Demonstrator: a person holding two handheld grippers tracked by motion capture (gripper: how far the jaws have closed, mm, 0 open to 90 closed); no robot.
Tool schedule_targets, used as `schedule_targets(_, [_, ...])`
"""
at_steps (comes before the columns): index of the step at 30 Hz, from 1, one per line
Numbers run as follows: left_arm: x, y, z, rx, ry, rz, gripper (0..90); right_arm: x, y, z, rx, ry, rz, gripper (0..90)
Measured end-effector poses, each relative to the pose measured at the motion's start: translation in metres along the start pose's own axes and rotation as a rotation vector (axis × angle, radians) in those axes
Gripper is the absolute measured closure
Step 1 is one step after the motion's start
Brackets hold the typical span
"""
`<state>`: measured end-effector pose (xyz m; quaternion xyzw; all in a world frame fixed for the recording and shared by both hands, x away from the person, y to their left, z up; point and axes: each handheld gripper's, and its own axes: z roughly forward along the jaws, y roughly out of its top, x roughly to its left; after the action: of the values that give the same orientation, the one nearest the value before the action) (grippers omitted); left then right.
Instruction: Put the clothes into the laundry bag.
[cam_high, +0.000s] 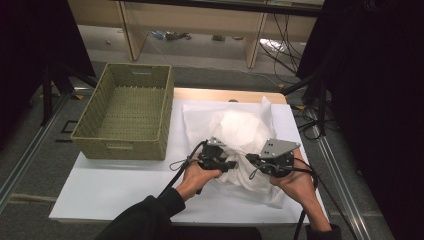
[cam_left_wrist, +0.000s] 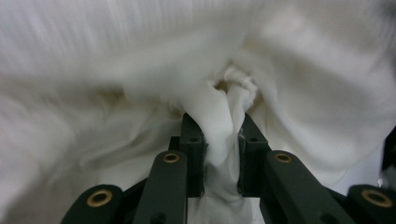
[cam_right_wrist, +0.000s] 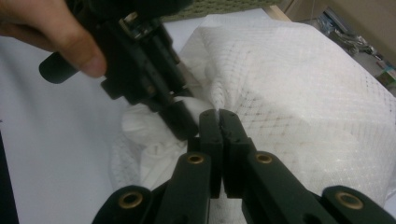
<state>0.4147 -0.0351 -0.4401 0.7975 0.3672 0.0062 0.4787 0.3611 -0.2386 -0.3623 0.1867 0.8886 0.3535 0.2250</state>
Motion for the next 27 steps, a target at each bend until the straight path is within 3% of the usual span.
schedule_targets(2, [-0.002, 0.010, 0.000, -0.018, 0.019, 0.016, 76.1, -0.001, 0.000, 0.000, -0.001, 0.002, 0.004, 90.0])
schedule_targets(5, [0.008, 0.023, 0.006, -0.048, 0.044, -0.032, 76.6, -0.001, -0.001, -0.001, 0.000, -0.002, 0.006, 90.0])
schedule_targets(6, [0.012, 0.025, 0.010, -0.063, 0.060, -0.048, 77.0, -0.001, -0.001, -0.001, 0.001, -0.004, 0.009, 90.0])
schedule_targets(8, [0.019, 0.026, 0.018, -0.077, 0.099, -0.034, 77.4, -0.002, -0.001, -0.002, -0.001, -0.002, 0.008, 90.0])
schedule_targets(11, [0.028, 0.030, 0.030, -0.130, 0.147, -0.072, 77.6, -0.002, -0.001, -0.004, 0.008, 0.001, 0.014, 90.0])
schedule_targets(13, [0.033, 0.034, 0.037, -0.143, 0.198, -0.044, 77.5, -0.002, -0.002, -0.003, 0.015, 0.002, 0.007, 90.0])
schedule_targets(15, [0.036, 0.035, 0.045, -0.168, 0.219, -0.064, 77.1, -0.002, -0.003, 0.001, 0.021, 0.004, 0.010, 90.0])
schedule_targets(19, [0.033, 0.032, 0.035, -0.107, 0.177, -0.053, 68.8, -0.004, -0.010, 0.005, 0.041, 0.006, 0.025, 90.0])
schedule_targets(21, [0.032, 0.030, 0.023, -0.084, 0.154, -0.057, 59.4, -0.006, -0.012, 0.005, 0.044, 0.004, 0.044, 90.0])
schedule_targets(23, [0.028, 0.025, 0.012, -0.028, 0.119, -0.055, 47.3, -0.007, -0.012, 0.005, 0.039, 0.002, 0.035, 90.0])
schedule_targets(27, [0.014, 0.012, -0.010, 0.038, 0.095, -0.014, 27.1, -0.008, -0.012, 0.005, 0.044, -0.001, 0.044, 90.0])
